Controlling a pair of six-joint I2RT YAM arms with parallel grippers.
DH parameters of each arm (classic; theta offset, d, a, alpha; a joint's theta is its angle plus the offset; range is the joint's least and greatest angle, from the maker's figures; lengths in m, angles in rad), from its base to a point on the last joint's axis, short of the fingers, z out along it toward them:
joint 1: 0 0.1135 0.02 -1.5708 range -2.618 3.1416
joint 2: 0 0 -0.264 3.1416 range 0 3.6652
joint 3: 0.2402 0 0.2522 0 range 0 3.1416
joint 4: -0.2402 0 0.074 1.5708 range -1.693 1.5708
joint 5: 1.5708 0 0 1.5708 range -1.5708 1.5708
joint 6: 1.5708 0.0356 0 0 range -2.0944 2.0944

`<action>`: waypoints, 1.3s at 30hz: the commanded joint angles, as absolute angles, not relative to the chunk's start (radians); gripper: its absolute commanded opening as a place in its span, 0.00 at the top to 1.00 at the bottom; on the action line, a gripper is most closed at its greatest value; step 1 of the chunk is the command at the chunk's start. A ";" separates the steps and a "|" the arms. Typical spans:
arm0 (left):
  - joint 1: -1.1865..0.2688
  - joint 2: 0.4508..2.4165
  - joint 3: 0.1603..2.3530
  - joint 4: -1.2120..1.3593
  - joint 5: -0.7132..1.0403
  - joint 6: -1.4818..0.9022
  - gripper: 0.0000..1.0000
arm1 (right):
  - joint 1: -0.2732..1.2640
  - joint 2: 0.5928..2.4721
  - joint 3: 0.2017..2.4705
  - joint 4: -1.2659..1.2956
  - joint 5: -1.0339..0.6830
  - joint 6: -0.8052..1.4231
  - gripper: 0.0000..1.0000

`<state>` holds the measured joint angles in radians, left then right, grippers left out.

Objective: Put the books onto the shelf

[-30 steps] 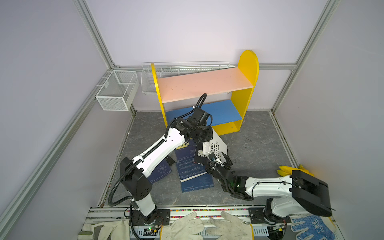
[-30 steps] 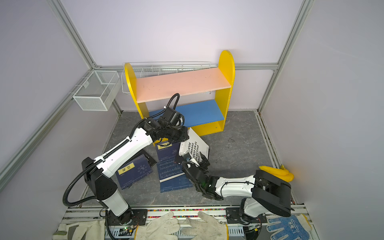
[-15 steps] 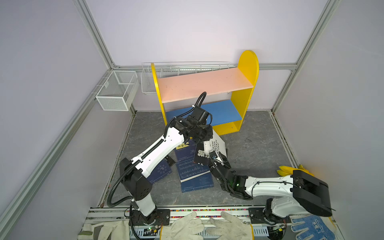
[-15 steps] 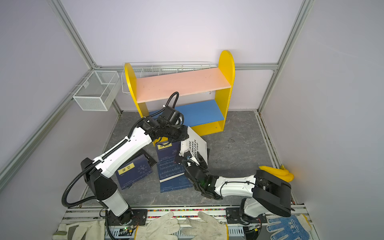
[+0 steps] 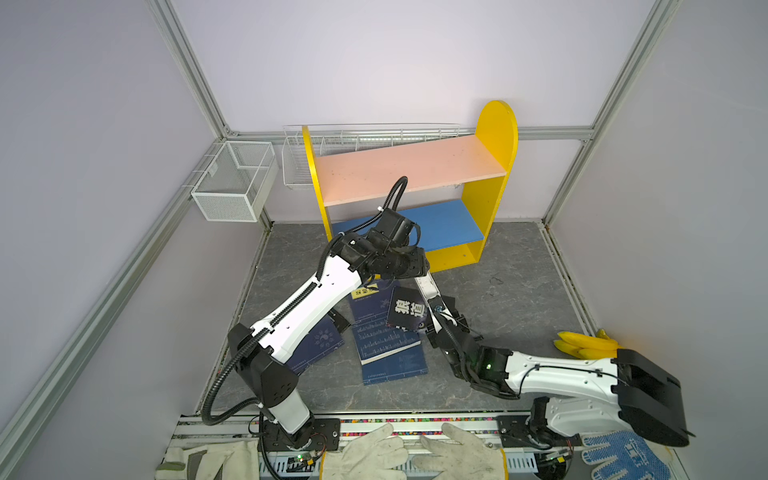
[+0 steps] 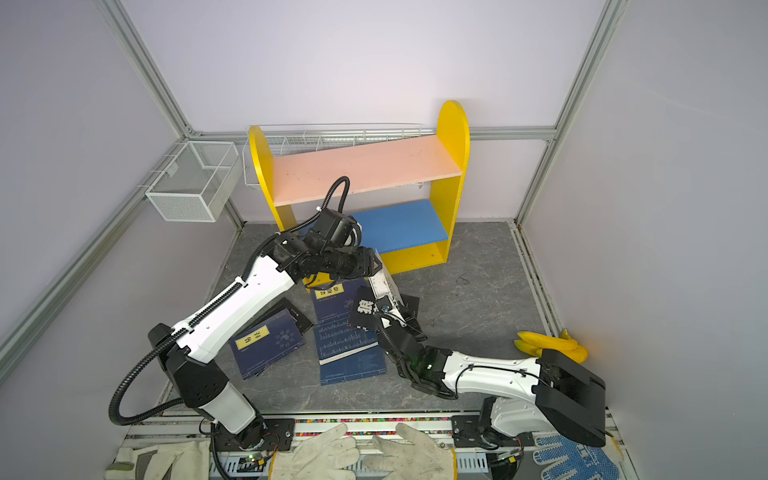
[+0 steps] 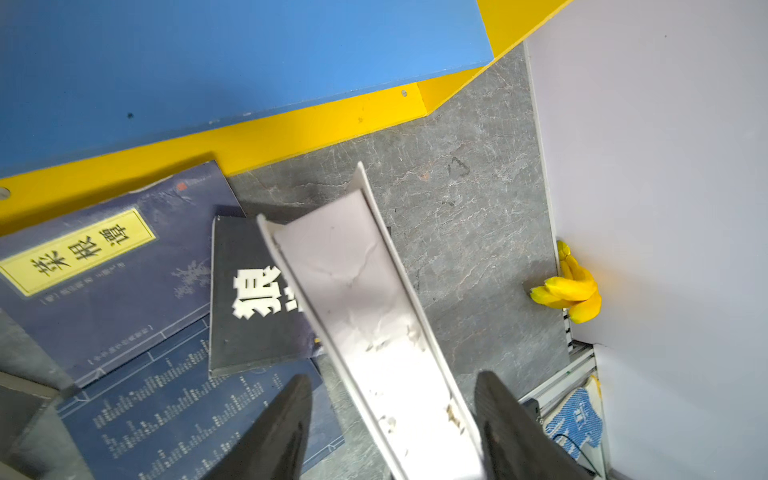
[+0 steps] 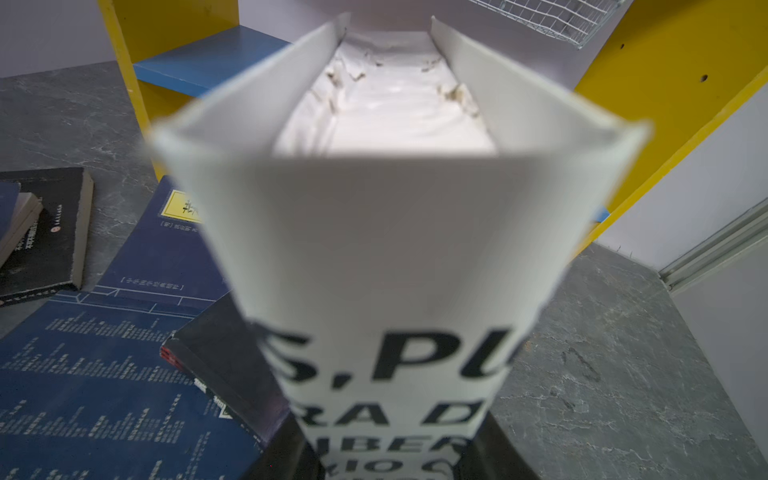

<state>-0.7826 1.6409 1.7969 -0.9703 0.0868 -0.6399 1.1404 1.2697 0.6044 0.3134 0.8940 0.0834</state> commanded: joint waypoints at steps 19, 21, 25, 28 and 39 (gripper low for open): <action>-0.775 0.941 1.414 -0.609 -0.275 -0.419 0.01 | 1.051 1.001 1.183 -0.158 0.399 0.063 0.56; -0.775 0.913 1.407 -0.584 -0.342 -0.385 0.01 | 1.051 1.064 1.274 -0.143 0.416 0.018 0.56; -0.775 0.874 1.378 -0.506 -0.440 -0.292 0.01 | 1.050 1.220 1.456 -0.093 0.423 -0.078 0.56; -0.774 0.865 1.363 -0.452 -0.569 -0.226 0.01 | 1.048 1.346 1.582 -0.039 0.442 -0.141 0.56; -0.478 0.914 1.324 -0.285 -0.371 -0.214 0.01 | 1.044 1.682 1.983 0.000 0.452 -0.218 0.56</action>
<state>-0.5686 0.9066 1.3346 -0.3286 -0.5110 -0.1932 1.0554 1.6604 1.9083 -0.0540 0.4362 -0.1692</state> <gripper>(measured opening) 0.993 0.442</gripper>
